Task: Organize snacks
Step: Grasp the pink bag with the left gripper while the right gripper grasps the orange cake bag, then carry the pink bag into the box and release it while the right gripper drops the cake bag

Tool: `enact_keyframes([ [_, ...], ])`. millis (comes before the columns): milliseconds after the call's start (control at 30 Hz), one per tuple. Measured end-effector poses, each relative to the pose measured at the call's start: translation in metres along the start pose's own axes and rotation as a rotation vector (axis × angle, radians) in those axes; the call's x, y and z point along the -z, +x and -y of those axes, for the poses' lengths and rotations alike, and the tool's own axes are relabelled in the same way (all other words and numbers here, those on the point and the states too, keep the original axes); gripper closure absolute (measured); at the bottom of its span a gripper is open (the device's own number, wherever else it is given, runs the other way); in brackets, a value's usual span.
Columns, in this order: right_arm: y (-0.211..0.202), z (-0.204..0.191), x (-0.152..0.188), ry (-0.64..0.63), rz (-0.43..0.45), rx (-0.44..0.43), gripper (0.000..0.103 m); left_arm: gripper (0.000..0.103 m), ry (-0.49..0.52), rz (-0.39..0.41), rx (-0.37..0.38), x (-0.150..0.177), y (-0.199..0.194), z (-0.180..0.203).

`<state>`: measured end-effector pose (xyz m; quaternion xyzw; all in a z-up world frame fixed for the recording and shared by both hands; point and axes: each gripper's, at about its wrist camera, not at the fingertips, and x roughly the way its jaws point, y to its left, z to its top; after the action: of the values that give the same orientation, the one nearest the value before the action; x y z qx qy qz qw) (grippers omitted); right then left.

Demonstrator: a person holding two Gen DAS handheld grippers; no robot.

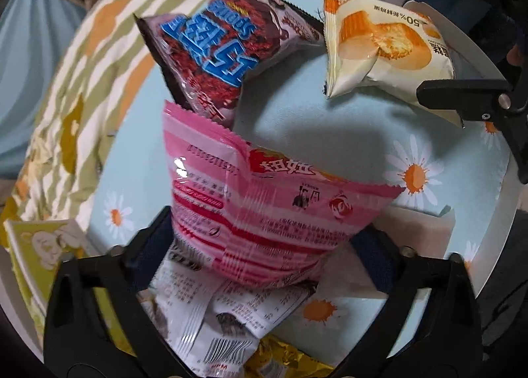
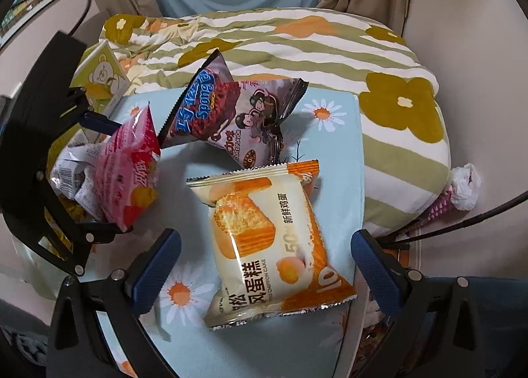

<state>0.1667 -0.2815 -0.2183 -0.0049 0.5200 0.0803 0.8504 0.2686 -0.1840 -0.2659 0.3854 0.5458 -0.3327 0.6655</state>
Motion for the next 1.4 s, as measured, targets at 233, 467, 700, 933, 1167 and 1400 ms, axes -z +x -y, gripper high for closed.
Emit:
enact_keyframes([
  [233,0.012,-0.003,0.004,-0.018,-0.001,0.009,0.001,0.024,-0.015,0.007,-0.020,0.005,0.007,-0.007],
  [467,0.024,-0.005,0.005,-0.049,-0.018,0.013,0.012,0.026,-0.056,0.033,-0.045,0.009,-0.001,-0.005],
  [700,0.028,-0.009,0.002,-0.078,-0.017,0.017,0.017,0.026,-0.112,0.060,-0.077,0.009,-0.011,-0.004],
  [933,0.030,-0.007,0.003,-0.096,-0.019,0.026,0.040,0.027,-0.140,0.084,-0.117,0.008,-0.025,0.007],
  [1167,0.006,-0.007,0.005,-0.078,0.018,0.028,0.042,0.027,-0.190,0.148,-0.118,0.004,-0.055,0.010],
  [1400,-0.029,-0.011,-0.005,-0.085,0.066,0.029,0.042,0.027,-0.279,0.236,-0.116,0.005,-0.101,0.005],
])
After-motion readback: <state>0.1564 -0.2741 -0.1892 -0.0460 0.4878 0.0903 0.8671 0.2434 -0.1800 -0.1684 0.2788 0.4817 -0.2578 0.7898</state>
